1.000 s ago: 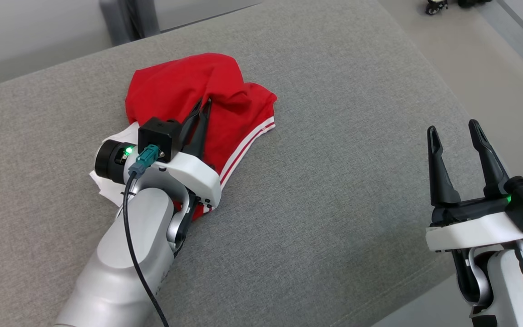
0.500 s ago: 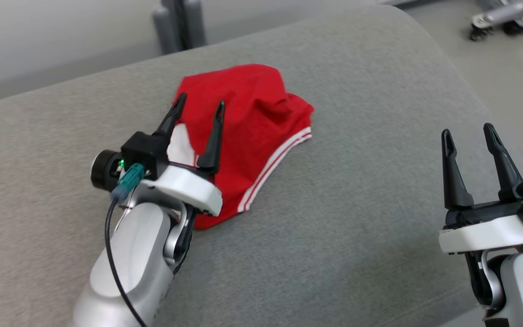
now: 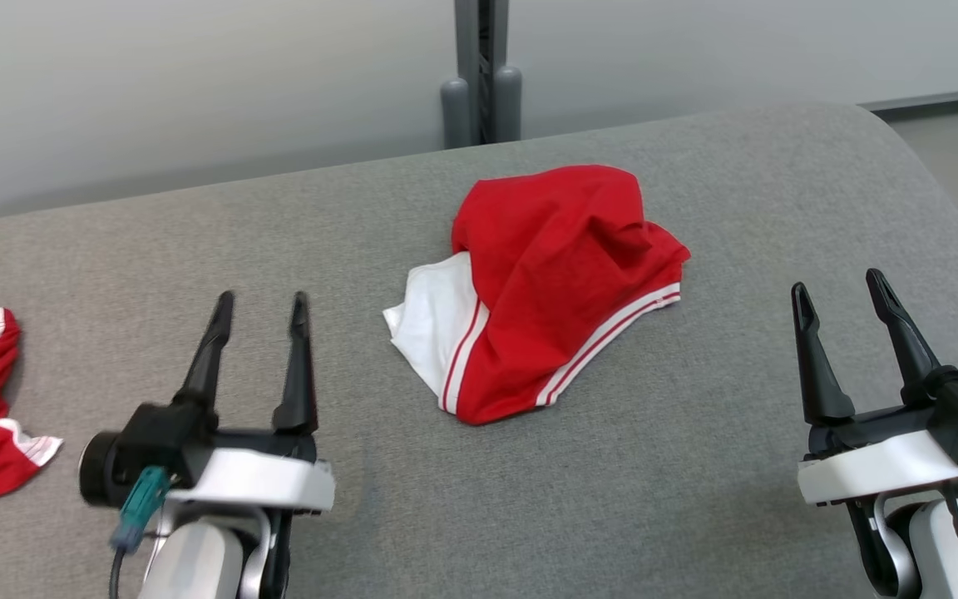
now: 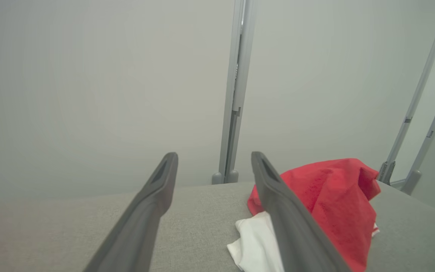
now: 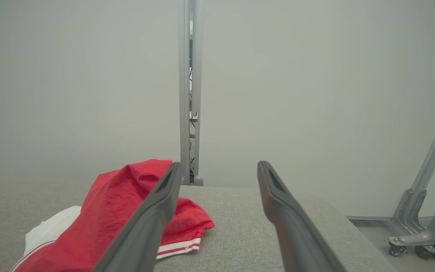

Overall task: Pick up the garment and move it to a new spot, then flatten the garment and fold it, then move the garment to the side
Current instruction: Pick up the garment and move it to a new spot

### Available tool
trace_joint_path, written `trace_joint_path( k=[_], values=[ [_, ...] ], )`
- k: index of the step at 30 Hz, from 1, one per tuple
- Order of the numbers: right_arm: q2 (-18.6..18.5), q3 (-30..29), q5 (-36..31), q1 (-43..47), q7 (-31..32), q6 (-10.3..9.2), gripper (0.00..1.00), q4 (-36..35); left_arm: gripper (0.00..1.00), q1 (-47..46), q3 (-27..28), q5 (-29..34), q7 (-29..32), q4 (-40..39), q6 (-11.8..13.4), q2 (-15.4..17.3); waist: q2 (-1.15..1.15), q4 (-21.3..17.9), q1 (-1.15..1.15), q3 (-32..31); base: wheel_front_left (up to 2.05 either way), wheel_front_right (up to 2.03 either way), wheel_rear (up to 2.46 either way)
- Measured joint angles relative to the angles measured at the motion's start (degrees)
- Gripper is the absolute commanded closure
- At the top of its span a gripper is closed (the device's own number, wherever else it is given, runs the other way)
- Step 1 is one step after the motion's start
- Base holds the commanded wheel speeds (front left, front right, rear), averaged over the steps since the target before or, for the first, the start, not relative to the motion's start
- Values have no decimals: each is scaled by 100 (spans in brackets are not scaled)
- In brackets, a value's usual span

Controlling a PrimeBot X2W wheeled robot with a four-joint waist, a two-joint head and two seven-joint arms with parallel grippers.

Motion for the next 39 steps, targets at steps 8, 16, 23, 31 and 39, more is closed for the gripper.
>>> trace_joint_path(
  k=[8,16,23,31,39],
  values=[
    [-5,-13,-18,107,-1,0,0,42,0,706,189,141,0,-358,48,-53,0,205,0,-168,0,0,0],
    [5,23,-16,131,0,0,0,81,0,889,10,-55,-1,-580,377,-53,0,256,0,-253,0,0,0],
    [0,51,-13,137,0,0,0,92,0,886,-25,-46,-1,-587,430,-57,0,254,0,-263,0,0,0],
    [-23,67,-8,138,0,0,0,138,0,886,-27,-174,-1,-582,515,-56,0,253,0,-256,0,0,0],
    [-38,88,9,135,0,0,0,168,0,881,-63,-172,0,-556,512,-56,0,240,0,-224,0,0,0]
  ],
)
